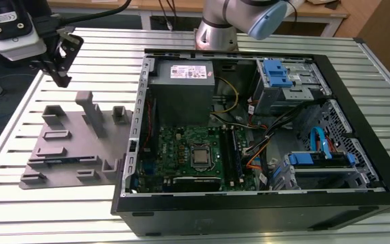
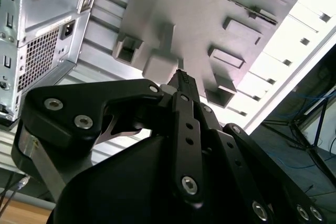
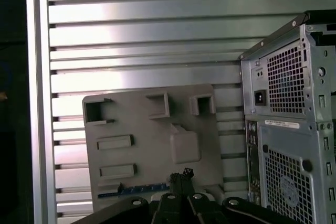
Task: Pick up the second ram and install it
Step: 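Reach for the second ram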
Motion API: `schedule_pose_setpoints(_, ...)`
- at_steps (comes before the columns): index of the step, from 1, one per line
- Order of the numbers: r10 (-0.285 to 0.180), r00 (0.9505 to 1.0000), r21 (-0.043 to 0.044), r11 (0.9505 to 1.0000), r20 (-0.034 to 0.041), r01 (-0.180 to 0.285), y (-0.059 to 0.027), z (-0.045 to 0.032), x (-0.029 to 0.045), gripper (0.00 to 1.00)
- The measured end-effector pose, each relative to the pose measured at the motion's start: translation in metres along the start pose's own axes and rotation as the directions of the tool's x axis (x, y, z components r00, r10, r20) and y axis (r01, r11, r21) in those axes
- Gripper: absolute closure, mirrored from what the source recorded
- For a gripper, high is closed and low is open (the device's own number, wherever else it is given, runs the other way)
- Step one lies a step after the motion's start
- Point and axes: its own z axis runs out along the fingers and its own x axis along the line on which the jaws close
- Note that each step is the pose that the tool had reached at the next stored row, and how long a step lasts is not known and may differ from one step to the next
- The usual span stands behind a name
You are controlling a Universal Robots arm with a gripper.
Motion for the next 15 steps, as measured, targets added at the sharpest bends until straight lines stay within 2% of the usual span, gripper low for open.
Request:
schedule_pose_setpoints(11, 0.0, 1.0, 0.0, 1.0, 0.0, 0.0, -0.0059, 0.0045, 0.02, 0.93)
schedule_pose_setpoints(15, 0.0, 1.0, -0.0001, 1.0, 0.0001, 0.0, -0.0071, 0.0088, 0.0226, 0.93)
